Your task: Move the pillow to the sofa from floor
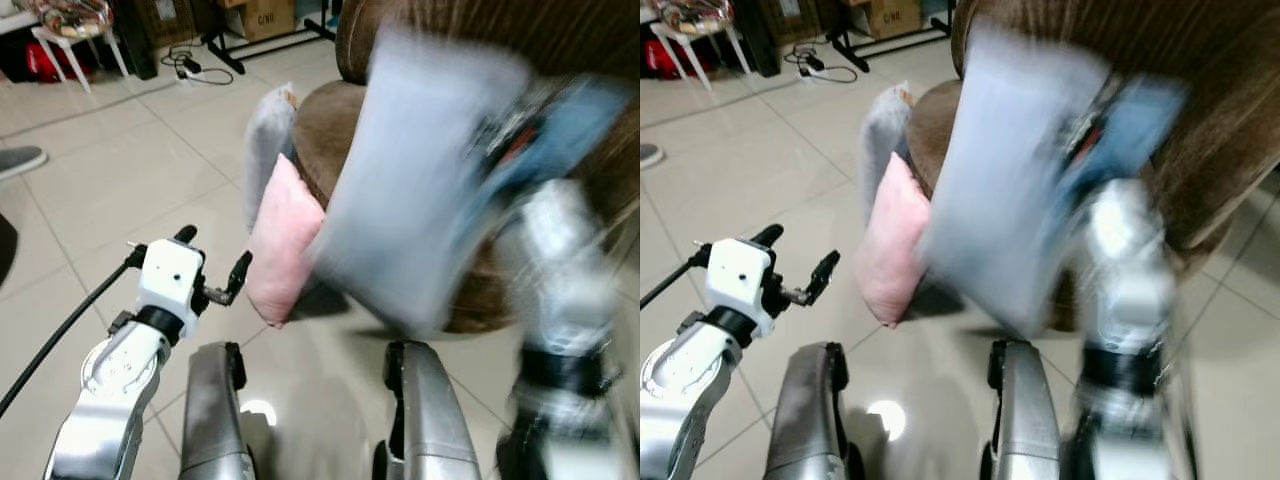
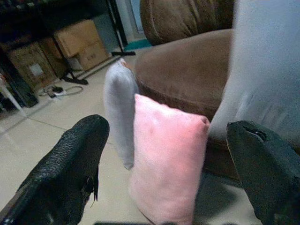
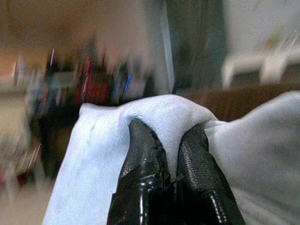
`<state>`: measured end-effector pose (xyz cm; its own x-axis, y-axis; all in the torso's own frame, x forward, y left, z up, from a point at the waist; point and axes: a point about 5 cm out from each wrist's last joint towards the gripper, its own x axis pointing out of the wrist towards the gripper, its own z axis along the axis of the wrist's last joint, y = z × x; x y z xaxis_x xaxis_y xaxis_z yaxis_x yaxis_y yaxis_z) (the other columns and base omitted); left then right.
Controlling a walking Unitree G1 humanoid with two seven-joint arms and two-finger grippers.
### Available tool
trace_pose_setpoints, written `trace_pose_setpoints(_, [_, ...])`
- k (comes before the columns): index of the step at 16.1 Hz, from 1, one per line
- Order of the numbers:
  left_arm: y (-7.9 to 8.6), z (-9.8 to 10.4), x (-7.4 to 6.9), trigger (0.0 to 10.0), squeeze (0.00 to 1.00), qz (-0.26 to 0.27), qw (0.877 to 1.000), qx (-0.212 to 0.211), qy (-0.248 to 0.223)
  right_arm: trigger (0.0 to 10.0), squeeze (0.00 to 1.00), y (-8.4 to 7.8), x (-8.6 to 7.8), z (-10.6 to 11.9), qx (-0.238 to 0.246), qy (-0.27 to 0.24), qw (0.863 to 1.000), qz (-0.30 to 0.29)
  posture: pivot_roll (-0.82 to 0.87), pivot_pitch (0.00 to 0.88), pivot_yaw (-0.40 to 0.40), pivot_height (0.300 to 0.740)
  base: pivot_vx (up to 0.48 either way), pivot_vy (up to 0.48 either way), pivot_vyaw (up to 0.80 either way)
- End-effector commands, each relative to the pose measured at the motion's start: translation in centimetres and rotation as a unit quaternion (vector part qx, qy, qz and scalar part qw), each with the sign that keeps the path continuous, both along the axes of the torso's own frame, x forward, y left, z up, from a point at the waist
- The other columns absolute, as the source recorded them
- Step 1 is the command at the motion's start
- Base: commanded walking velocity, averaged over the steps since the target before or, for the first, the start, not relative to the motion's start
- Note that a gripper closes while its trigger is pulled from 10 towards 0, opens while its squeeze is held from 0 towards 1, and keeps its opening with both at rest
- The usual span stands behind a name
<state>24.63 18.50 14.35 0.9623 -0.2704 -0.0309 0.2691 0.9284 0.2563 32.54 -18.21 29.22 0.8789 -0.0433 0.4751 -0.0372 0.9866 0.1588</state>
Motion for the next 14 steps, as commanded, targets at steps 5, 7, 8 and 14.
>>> trace_pose_setpoints(5, [0.9, 2.2, 1.5, 10.0, 0.0, 0.03, 0.999, 0.006, -0.045, 10.0, 0.0, 0.2, 0.1, 2.4, 0.025, -0.008, 1.0, -0.014, 0.0, 0.0, -0.013, 0.526, 0.0, 0.0, 0.0])
trace_pose_setpoints(7, [0.4, 1.8, 1.4, 10.0, 0.0, 0.023, 0.999, 0.007, -0.039, 10.0, 0.0, 1.7, 0.9, -0.7, 0.003, 0.06, 0.998, 0.008, 0.02, 0.0, 0.002, 0.546, 0.0, 0.0, 0.0])
trace_pose_setpoints(8, [0.2, 1.6, 1.2, 10.0, 0.0, 0.016, 0.999, 0.014, -0.036, 10.0, 0.0, 2.6, 1.1, -2.5, 0.004, 0.094, 0.995, 0.021, 0.02, 0.0, 0.004, 0.556, 0.0, 0.0, 0.0])
trace_pose_setpoints(14, [1.5, 1.4, 0.6, 10.0, 0.0, 0.063, 0.997, 0.02, -0.029, 10.0, 0.0, 4.5, 0.4, -11.5, 0.011, 0.247, 0.969, 0.026, 0.05, 0.0, -0.027, 0.616, 0.0, 0.0, 0.0])
